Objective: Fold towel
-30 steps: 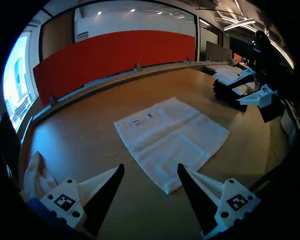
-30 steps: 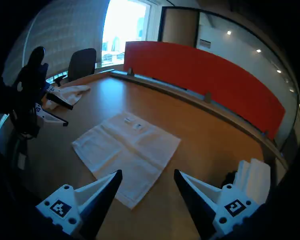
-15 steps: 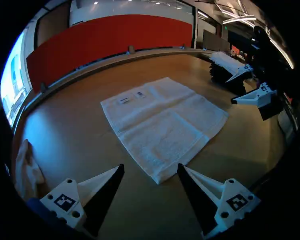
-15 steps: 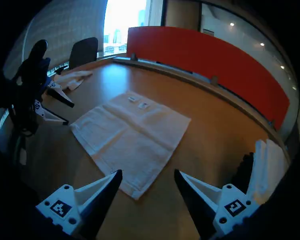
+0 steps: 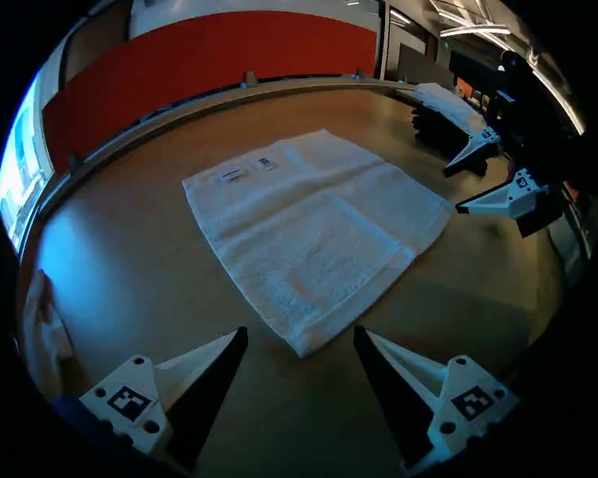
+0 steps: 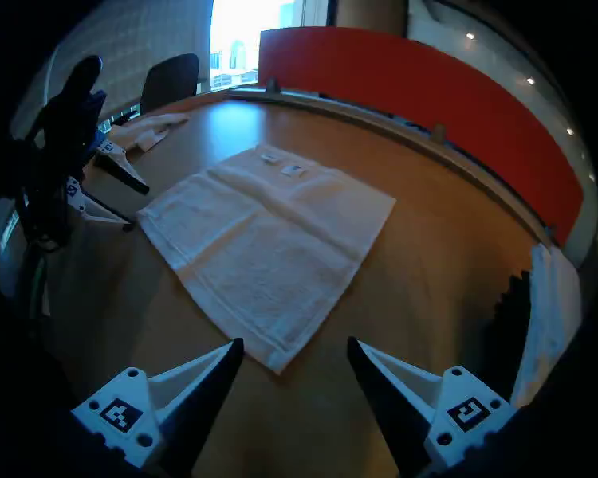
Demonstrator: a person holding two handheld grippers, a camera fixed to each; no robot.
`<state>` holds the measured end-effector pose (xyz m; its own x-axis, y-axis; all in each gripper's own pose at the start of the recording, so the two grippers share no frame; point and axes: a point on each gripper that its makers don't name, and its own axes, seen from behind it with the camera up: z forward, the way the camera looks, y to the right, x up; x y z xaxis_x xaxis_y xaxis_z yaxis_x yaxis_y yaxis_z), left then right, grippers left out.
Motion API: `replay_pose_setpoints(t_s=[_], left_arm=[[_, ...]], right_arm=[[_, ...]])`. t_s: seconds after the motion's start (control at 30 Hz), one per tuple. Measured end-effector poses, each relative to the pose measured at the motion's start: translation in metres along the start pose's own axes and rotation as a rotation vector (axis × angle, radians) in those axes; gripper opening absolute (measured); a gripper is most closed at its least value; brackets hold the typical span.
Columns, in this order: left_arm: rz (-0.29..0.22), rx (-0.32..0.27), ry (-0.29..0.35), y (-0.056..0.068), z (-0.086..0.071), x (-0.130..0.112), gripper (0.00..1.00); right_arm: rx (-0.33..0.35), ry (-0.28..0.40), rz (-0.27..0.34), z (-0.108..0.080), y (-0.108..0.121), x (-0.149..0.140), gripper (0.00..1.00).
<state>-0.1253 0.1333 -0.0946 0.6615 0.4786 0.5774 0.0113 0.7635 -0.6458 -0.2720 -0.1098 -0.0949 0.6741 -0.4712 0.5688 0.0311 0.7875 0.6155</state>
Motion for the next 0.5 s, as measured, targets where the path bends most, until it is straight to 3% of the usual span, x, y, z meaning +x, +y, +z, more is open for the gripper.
replay_pose_setpoints(t_s=[0.23, 0.5], left_arm=[[-0.010, -0.003, -0.031, 0.0008, 0.0036, -0.0058, 0.98], [-0.016, 0.008, -0.038, 0.0001, 0.0049, -0.0065, 0.94]], right_arm=[[0.017, -0.020, 0.004, 0.0046, -0.0030, -0.0073, 0.94], [0.028, -0.026, 0.011, 0.0091, -0.0053, -0.0100, 0.75]])
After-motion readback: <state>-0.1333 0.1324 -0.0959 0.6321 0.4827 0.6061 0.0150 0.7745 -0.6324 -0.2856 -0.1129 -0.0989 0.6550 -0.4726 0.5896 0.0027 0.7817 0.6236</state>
